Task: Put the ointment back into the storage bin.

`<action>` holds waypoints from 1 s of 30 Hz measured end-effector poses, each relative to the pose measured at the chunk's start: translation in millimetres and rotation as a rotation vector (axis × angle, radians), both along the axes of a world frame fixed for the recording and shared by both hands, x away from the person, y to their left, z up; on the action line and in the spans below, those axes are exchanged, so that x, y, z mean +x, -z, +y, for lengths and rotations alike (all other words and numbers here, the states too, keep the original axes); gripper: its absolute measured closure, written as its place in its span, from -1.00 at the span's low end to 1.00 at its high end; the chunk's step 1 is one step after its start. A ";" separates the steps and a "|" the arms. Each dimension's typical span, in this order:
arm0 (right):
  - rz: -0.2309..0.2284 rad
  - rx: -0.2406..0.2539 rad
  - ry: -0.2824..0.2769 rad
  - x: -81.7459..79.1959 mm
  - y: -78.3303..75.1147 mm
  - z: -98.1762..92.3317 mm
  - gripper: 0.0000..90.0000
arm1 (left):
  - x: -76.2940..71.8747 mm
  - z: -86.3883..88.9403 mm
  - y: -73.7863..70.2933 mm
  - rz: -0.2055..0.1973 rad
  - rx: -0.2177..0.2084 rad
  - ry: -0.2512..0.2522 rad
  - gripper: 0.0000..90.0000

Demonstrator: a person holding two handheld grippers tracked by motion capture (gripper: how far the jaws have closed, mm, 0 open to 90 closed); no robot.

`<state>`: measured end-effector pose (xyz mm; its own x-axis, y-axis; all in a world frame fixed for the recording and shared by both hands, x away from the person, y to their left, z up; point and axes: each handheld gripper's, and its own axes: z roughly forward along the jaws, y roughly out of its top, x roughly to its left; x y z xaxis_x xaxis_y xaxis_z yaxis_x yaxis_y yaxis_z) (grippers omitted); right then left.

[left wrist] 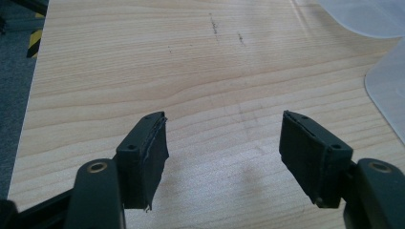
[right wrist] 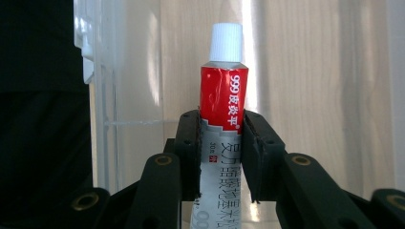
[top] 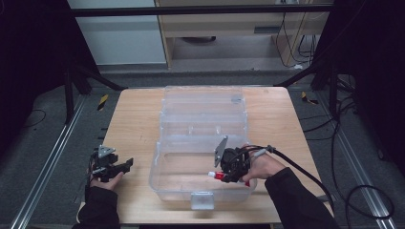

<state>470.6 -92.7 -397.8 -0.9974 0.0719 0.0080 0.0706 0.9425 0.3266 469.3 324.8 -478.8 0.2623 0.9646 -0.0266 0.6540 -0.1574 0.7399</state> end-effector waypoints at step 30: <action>0.008 -0.099 -0.062 -2.6 37.3 10.6 0.55 | -0.1 0.3 0.0 -0.002 0.001 -0.001 -0.26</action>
